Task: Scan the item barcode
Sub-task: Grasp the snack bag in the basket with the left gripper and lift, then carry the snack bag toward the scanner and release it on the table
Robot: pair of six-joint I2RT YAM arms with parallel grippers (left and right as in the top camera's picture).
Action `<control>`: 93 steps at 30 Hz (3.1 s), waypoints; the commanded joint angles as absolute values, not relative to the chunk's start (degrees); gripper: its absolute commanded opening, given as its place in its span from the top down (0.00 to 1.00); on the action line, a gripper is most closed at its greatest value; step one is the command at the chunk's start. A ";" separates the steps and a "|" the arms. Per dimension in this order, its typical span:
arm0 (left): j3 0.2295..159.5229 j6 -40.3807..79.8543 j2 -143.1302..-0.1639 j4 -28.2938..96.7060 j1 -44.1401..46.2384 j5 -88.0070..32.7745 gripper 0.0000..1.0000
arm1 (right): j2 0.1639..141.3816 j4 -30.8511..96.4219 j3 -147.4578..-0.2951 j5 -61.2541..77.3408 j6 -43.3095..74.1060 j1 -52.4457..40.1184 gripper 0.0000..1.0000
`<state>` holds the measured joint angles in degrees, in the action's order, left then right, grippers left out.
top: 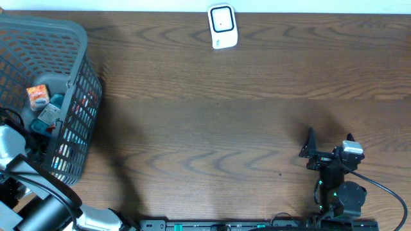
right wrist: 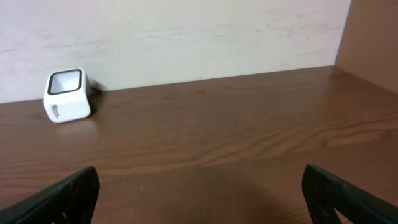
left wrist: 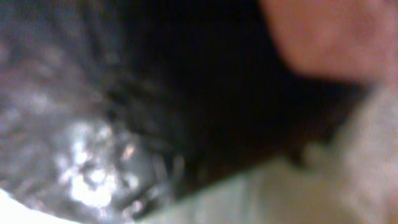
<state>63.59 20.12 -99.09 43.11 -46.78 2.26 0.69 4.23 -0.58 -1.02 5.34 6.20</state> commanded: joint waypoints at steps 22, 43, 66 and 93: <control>80.23 20.03 -83.33 47.11 -46.92 -14.17 0.93 | 0.38 4.23 -0.30 -0.71 4.40 6.70 0.01; 80.27 26.83 -56.14 32.47 -33.32 -36.27 0.93 | 0.38 4.23 -0.30 -0.71 4.40 6.70 0.01; 75.07 -5.34 -96.36 37.32 26.79 -21.34 0.93 | 0.38 4.23 -0.30 -0.71 4.40 6.70 0.01; 83.88 -2.70 -88.23 39.51 28.95 -20.49 0.92 | 0.38 4.23 -0.30 -0.71 4.40 6.70 0.01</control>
